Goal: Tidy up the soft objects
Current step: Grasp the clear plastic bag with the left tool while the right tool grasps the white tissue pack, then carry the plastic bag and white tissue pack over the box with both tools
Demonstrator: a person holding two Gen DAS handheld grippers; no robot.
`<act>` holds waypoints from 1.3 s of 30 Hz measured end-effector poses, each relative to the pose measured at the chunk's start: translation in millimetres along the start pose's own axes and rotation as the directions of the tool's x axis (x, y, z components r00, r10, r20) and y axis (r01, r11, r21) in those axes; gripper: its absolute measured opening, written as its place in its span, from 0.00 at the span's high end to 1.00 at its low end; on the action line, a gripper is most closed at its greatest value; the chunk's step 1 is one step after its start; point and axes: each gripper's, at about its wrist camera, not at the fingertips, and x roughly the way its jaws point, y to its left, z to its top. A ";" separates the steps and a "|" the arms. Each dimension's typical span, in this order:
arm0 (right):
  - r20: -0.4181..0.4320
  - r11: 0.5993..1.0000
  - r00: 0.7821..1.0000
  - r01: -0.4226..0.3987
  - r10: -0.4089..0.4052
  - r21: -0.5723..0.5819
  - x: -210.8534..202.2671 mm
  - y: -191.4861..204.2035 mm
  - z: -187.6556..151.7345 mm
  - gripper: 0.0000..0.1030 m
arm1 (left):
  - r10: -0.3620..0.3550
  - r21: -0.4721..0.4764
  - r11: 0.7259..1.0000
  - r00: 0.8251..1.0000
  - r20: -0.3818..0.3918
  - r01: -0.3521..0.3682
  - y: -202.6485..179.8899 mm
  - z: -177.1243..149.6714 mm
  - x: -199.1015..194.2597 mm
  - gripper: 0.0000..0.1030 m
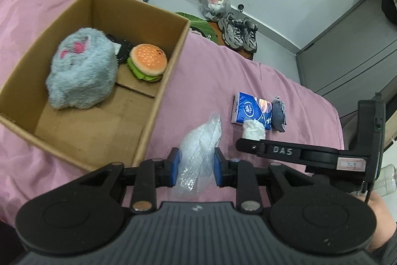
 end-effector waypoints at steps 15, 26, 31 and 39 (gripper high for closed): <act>0.126 0.997 0.991 -0.034 0.043 -0.071 -55.8 37.5 -11.5 0.59 | -0.026 -0.032 0.999 0.994 0.103 0.030 25.8 -3.9 -58.8 0.74; 0.195 0.983 0.978 -0.044 0.079 -0.179 -82.7 79.0 -22.5 0.59 | -0.006 -0.061 0.998 0.982 0.189 0.018 61.8 7.1 -96.0 0.74; 0.214 0.976 0.972 -0.053 0.100 -0.212 -87.0 96.2 -22.9 0.59 | 0.015 -0.085 0.996 0.975 0.222 0.004 84.1 13.9 -110.2 0.74; 0.253 0.955 0.954 -0.089 0.164 -0.283 -91.5 123.2 -25.9 0.59 | 0.030 -0.128 0.992 0.968 0.248 0.002 111.3 27.0 -116.5 0.74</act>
